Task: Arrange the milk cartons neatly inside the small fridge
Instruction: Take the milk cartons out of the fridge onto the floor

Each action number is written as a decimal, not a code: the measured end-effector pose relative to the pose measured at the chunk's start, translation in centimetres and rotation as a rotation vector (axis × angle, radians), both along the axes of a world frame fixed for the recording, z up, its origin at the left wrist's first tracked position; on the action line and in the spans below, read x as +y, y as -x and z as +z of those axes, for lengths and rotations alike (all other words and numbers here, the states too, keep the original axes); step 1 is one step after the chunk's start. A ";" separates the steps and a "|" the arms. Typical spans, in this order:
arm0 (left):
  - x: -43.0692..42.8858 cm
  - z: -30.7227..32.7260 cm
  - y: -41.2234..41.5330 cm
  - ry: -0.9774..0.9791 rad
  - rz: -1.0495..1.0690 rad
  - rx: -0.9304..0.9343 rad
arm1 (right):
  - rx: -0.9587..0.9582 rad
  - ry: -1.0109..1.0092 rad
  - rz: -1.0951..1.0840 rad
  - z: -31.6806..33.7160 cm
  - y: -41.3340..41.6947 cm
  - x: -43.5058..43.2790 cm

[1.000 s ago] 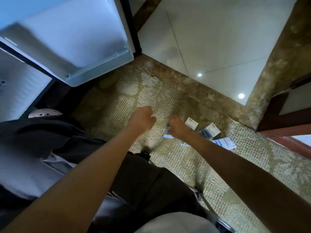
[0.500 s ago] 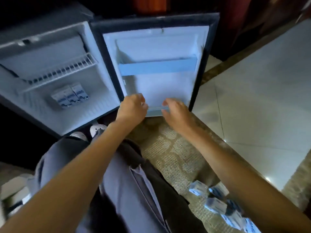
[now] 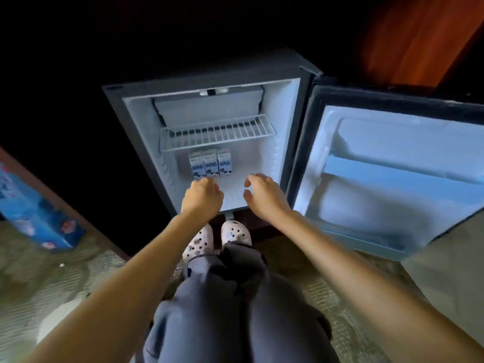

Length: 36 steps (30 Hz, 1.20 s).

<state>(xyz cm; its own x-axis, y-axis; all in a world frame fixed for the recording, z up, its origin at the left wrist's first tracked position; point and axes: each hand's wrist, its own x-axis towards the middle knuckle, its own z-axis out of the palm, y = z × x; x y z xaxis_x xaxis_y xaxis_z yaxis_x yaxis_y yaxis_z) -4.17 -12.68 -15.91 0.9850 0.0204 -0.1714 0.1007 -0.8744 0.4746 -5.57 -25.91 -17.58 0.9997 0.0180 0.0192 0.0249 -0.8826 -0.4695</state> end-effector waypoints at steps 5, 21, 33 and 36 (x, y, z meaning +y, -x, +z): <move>3.0 -3.9 -6.0 -0.042 0.011 0.073 | 0.115 0.065 0.077 -4.6 -6.9 2.1; 4.0 -16.2 -20.0 -0.167 -0.116 0.074 | 0.160 0.275 0.174 -15.7 -22.1 2.8; 3.9 -18.9 -22.8 -0.176 -0.107 -0.158 | 0.037 0.264 0.177 -17.0 -24.7 2.0; 3.9 -19.0 -21.8 -0.252 -0.111 -0.237 | -0.024 0.242 0.171 -17.6 -23.9 1.8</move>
